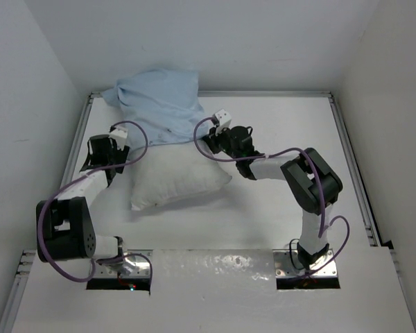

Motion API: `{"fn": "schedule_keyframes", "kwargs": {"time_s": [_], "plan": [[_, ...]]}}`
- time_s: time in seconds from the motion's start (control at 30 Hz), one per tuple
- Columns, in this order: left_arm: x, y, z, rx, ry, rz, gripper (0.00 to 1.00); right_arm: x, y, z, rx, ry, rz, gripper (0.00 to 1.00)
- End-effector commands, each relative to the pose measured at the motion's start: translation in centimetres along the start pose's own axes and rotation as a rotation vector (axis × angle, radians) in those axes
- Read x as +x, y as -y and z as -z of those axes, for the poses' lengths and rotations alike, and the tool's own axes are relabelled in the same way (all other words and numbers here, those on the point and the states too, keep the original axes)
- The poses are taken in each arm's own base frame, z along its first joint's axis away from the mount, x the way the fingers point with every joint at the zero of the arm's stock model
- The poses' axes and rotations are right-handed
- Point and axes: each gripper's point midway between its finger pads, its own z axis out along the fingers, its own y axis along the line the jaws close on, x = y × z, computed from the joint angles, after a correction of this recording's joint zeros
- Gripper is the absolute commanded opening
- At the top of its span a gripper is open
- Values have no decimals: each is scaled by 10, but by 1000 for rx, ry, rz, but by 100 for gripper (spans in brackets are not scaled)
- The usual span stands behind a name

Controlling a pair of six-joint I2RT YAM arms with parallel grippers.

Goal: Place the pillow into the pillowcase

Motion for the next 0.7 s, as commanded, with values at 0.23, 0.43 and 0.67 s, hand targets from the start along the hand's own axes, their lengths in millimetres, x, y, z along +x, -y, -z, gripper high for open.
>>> {"fn": "schedule_keyframes", "kwargs": {"time_s": [0.23, 0.43, 0.67], "plan": [[-51, 39, -5, 232, 242, 12, 69, -33, -3, 15, 6, 98, 45, 0], [-54, 35, -26, 191, 264, 7, 62, -31, -5, 14, -8, 84, 50, 0], [-78, 36, -36, 222, 311, -3, 12, -28, -3, 17, 7, 71, 40, 0]]}}
